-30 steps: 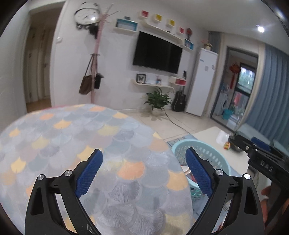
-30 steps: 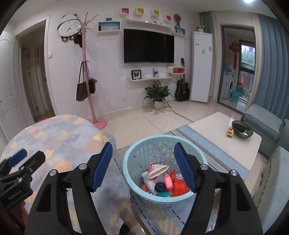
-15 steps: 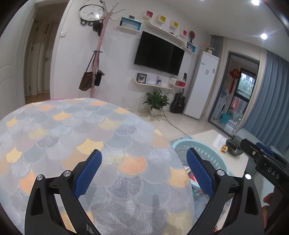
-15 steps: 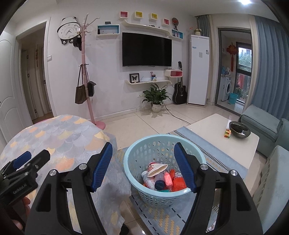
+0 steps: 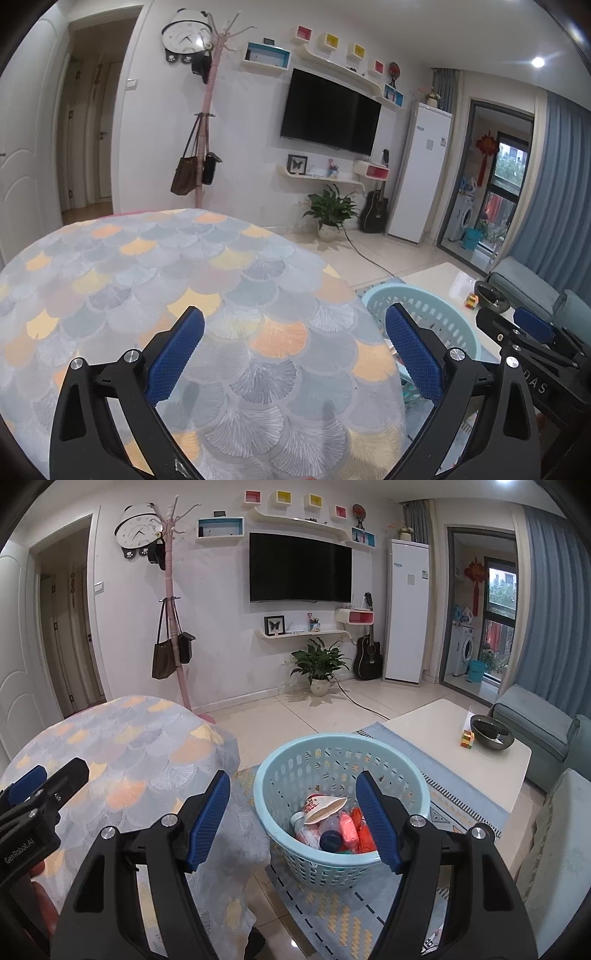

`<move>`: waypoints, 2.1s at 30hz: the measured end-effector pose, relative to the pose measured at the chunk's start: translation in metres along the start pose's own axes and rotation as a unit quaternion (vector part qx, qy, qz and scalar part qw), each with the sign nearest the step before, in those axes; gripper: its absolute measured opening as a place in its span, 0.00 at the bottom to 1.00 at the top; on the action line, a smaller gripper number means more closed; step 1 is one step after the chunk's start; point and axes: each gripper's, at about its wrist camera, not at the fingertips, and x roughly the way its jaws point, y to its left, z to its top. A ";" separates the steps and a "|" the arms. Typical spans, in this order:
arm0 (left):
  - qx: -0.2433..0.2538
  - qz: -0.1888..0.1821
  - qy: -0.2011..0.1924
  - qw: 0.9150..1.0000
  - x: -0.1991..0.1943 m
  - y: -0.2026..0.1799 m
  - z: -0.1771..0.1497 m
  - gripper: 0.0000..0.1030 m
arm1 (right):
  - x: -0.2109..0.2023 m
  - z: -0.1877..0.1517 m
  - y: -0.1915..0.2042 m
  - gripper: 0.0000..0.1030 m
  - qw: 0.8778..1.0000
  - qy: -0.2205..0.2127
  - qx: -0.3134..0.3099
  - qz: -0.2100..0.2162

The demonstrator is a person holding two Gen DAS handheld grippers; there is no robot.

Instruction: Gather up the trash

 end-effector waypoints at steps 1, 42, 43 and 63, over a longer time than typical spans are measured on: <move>0.000 0.000 0.001 1.000 0.000 0.000 0.000 0.93 | 0.000 0.000 0.001 0.65 1.000 0.000 -0.002 -0.001; 0.001 0.006 -0.006 1.000 -0.002 -0.001 -0.002 0.93 | 0.002 -0.002 -0.009 0.65 1.000 0.001 0.013 -0.006; 0.001 0.007 -0.006 1.000 -0.002 -0.001 -0.003 0.93 | 0.002 -0.002 -0.010 0.65 1.000 0.001 0.013 -0.006; 0.002 0.007 -0.006 1.000 -0.002 -0.002 -0.003 0.93 | 0.006 -0.006 -0.010 0.65 1.000 0.002 0.012 -0.006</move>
